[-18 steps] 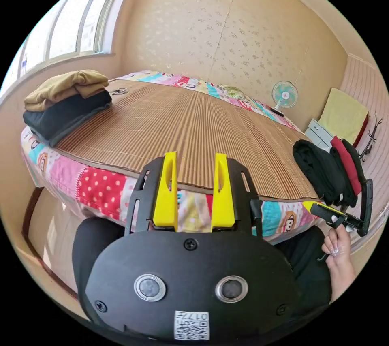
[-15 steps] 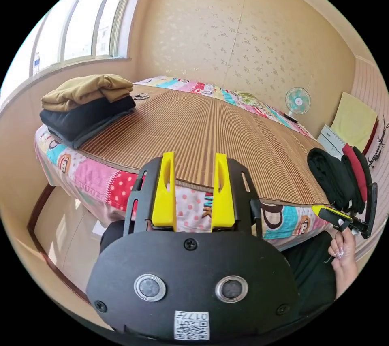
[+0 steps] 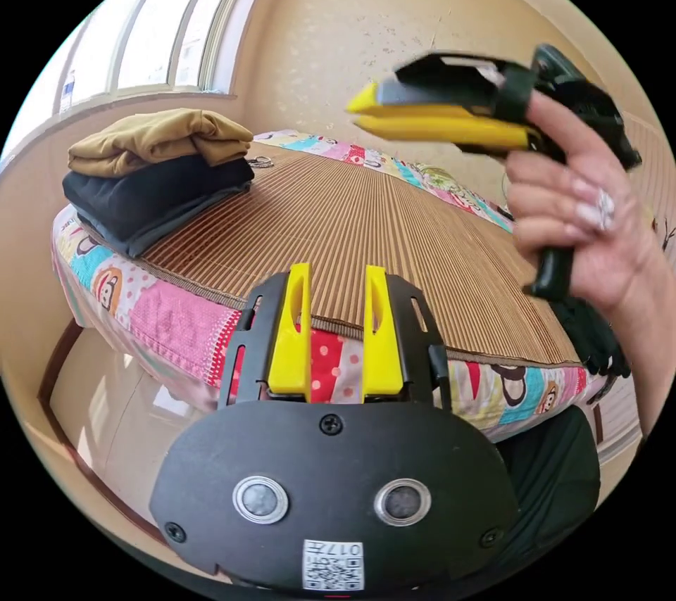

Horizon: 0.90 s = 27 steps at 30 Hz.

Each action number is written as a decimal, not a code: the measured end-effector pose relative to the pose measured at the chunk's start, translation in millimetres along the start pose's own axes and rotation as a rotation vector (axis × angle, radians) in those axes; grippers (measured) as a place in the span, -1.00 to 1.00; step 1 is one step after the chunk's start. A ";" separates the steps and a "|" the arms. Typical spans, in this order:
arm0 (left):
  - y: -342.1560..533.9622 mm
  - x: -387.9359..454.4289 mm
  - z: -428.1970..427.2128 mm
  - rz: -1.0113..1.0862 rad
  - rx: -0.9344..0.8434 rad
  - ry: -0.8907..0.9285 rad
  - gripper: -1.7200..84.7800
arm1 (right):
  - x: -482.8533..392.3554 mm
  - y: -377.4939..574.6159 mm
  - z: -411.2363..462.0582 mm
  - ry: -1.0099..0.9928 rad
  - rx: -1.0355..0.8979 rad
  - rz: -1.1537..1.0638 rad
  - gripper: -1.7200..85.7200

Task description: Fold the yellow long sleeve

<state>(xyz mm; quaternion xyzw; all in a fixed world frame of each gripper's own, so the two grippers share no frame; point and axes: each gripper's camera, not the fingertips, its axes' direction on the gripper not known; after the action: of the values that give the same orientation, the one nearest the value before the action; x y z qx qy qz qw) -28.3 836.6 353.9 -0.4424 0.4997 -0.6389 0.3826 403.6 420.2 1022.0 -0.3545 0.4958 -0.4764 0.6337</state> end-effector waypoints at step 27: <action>-34.8 -22.3 -1.9 -0.105 0.015 0.121 -0.70 | 121.9 78.0 -263.7 0.372 0.409 0.303 -0.94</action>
<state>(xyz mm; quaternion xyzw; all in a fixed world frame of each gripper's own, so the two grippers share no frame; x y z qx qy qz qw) -24.8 865.2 383.6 -0.4256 0.4930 -0.6875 0.3210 175.1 332.8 846.9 -0.0484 0.5443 -0.5233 0.6539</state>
